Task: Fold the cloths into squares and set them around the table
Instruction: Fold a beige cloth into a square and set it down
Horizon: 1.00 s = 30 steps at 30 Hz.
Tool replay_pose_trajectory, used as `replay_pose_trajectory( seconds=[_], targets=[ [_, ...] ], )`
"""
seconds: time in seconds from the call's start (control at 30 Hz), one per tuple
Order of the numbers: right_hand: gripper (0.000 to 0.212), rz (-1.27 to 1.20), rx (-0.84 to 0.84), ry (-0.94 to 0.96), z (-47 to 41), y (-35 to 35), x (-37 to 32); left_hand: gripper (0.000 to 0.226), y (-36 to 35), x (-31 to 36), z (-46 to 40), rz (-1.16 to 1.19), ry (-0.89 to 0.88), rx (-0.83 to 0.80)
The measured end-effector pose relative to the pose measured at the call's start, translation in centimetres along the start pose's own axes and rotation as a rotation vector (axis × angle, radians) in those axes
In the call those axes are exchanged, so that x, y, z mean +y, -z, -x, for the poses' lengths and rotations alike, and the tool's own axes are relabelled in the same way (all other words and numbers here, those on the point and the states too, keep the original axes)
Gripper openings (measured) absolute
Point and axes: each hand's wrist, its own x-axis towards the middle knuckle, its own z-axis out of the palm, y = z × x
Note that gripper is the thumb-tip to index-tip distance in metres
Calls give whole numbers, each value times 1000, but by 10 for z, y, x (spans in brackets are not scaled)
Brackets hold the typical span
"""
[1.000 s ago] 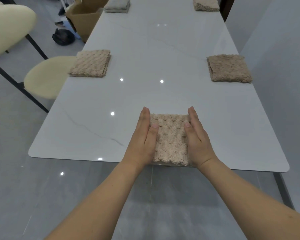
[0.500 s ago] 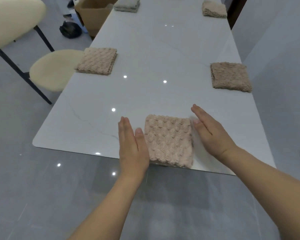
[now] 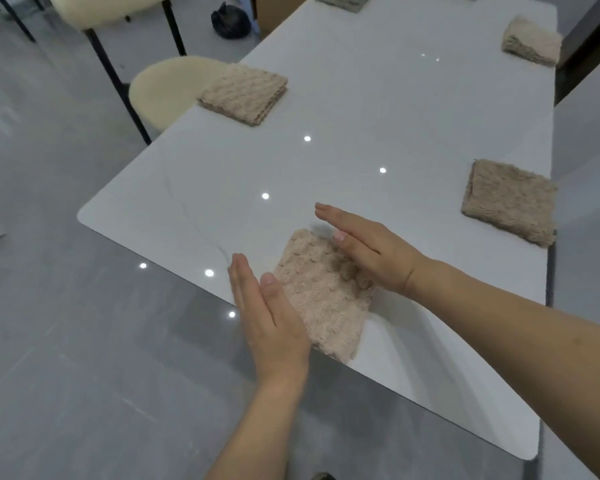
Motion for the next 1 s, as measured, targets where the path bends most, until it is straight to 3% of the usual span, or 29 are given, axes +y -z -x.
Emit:
replay_pose_trajectory(
  seconds=[0.43,0.67,1.0],
  targets=[
    [55,-111,-211,185,-6,-8,35,56,-43,5,34,3,40,369],
    [55,-136,-253,296,-10,-7,42,56,-54,-3,27,-90,39,443],
    [57,374,-192,468,-14,-22,45,53,-55,-22,24,-199,55,394]
  ],
)
